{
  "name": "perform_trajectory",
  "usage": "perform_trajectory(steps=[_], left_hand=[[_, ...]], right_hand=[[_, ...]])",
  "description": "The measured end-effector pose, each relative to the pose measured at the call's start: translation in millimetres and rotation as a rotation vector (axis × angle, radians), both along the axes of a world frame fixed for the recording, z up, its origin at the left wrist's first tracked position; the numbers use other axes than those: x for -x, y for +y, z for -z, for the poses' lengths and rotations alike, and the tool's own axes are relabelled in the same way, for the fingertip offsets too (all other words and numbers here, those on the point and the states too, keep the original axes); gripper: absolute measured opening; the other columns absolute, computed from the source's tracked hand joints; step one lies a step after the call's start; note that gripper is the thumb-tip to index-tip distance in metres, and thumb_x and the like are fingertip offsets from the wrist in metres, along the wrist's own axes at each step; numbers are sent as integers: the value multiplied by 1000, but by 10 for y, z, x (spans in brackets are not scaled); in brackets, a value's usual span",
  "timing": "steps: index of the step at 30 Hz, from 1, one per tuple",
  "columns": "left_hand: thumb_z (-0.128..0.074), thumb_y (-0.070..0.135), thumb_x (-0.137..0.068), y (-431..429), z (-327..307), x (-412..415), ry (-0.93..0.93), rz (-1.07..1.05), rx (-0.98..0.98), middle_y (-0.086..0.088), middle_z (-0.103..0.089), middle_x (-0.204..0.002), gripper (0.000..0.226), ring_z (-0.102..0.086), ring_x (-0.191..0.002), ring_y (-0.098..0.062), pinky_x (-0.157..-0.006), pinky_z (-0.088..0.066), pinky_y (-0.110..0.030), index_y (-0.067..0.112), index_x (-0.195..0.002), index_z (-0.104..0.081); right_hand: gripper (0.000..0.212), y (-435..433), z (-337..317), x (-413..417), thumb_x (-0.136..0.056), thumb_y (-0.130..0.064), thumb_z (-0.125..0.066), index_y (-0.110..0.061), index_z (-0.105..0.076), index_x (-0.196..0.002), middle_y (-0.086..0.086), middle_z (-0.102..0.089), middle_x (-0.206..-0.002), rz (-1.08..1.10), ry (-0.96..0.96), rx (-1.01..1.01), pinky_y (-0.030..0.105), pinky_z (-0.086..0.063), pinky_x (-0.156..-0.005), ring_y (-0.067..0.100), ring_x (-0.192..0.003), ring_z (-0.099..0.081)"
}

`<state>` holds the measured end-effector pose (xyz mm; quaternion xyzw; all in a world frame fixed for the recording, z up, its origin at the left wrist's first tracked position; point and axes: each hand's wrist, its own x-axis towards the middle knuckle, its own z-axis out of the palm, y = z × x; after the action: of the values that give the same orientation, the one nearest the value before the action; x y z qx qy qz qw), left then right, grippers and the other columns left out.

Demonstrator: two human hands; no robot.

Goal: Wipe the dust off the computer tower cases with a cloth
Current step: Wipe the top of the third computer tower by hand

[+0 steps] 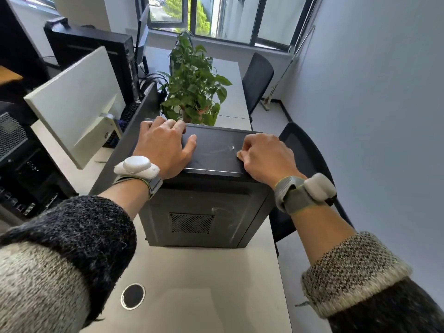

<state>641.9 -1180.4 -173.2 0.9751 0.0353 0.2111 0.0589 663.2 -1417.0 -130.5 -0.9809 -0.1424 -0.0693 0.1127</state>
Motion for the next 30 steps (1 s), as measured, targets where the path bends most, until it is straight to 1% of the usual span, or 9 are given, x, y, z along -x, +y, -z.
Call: perform_trajectory(steps=[3, 6, 10, 13, 16, 20, 25, 30], left_hand=[[-31, 58, -99, -35, -10, -6, 14, 7, -4, -6, -70, -110, 52, -55, -115, -31, -99, -37, -50, 18, -107, -63], [-34, 57, -100, -11, 9, 12, 3, 3, 1, -7, -70, -110, 50, -55, -115, -31, -98, -37, -50, 18, -108, -63], [-35, 57, -100, 4, 27, 30, -9, -3, -5, -7, -70, -110, 49, -55, -115, -31, -99, -37, -50, 18, -108, -64], [-35, 56, -101, -20, 16, 0, -2, 4, -9, -7, -70, -111, 49, -54, -117, -31, -100, -36, -50, 17, -109, -64], [-36, 56, -101, -31, -1, -15, -2, 8, -6, -8, -70, -111, 47, -54, -117, -31, -99, -36, -50, 18, -108, -63], [-39, 55, -102, 2, 7, 24, -10, 4, -12, -9, -70, -111, 45, -55, -116, -32, -98, -37, -50, 17, -108, -64], [-34, 57, -99, -3, -10, 11, -1, 11, 10, -7, -70, -113, 51, -54, -119, -31, -100, -36, -50, 18, -111, -65], [-32, 58, -99, -7, -16, 16, 9, 39, 11, -6, -70, -113, 52, -55, -117, -30, -99, -37, -49, 18, -109, -64]], right_hand=[[17, 78, -43, -91, -100, -40, -64, -26, -71, -106, 4, -70, -113, 49, 10, 6, 45, -55, -90, 32, -106, -67], [18, 125, -42, -62, -102, -38, -62, -24, -71, -109, 4, -70, -114, 57, 6, 5, 43, -54, -88, 32, -107, -67], [18, 30, 26, 116, -103, -39, -61, -25, -71, -105, -1, -68, -114, 29, -22, 4, 42, -54, -88, 29, -104, -67], [17, 31, -3, 83, -101, -38, -63, -25, -72, -106, 2, -70, -115, 63, 0, -3, 43, -55, -90, 31, -106, -68], [19, 102, -52, 9, -100, -37, -64, -24, -71, -111, 5, -71, -115, 99, 25, -4, 41, -53, -87, 32, -107, -68], [18, 106, -54, 91, -101, -37, -63, -24, -71, -111, 4, -70, -116, 76, 33, -5, 41, -53, -87, 31, -107, -68], [16, -33, -21, 213, -102, -43, -63, -29, -71, -104, -2, -69, -112, 49, 23, -8, 42, -54, -86, 27, -101, -67], [17, 125, -72, 72, -102, -40, -64, -26, -72, -108, 4, -71, -115, 123, 23, -5, 43, -55, -88, 31, -104, -68]])
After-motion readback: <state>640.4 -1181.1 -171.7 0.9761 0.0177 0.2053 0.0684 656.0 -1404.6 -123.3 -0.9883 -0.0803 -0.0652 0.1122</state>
